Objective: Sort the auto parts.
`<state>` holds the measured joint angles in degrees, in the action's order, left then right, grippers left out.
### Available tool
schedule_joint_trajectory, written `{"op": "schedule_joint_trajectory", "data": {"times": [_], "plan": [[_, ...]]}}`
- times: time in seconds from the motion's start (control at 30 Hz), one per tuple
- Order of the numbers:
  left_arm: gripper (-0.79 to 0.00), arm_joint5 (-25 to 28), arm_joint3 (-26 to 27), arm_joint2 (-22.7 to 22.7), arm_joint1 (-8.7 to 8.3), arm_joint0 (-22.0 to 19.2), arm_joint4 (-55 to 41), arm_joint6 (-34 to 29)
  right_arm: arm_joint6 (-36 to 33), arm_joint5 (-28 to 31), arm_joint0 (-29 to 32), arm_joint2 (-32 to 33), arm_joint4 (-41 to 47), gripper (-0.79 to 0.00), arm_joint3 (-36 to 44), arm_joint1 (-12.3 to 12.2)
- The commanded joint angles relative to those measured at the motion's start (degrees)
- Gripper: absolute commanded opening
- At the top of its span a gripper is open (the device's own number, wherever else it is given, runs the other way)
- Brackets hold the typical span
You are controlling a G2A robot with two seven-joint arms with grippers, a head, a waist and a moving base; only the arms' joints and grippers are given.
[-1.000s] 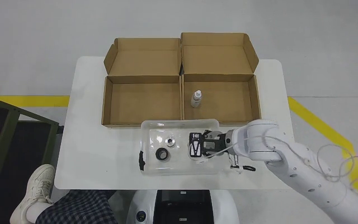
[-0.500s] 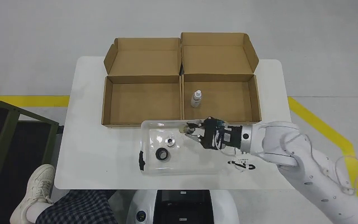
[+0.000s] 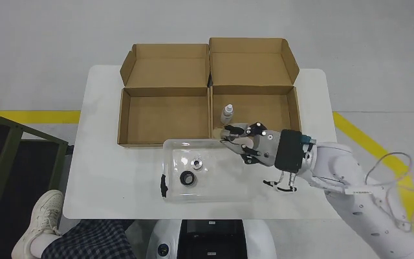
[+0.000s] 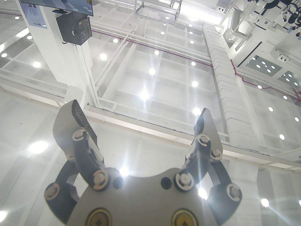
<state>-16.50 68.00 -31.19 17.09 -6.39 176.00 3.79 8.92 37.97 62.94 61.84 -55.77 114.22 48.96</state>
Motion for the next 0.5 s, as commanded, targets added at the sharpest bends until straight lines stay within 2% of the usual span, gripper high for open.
{"op": "schedule_joint_trajectory", "data": {"times": [0.0, 0.27, 0.47], "plan": [[0.000, 0.0, 0.0, 0.0, 0.00, 0.0, 0.0, 0.0, 2.1, 0.1, 0.3, 0.6, 0.1, -0.785, -0.2, 0.1], [0.000, 0.0, 0.0, 0.0, 0.00, 0.0, 0.0, 0.0, 7.5, 1.2, 1.5, 2.8, 0.0, -0.785, -0.9, 0.7], [0.000, 0.0, 0.0, 0.0, 0.00, 0.0, 0.0, 0.0, 8.7, 2.0, 2.1, 3.9, -0.7, -0.785, -1.0, 1.0]]}}
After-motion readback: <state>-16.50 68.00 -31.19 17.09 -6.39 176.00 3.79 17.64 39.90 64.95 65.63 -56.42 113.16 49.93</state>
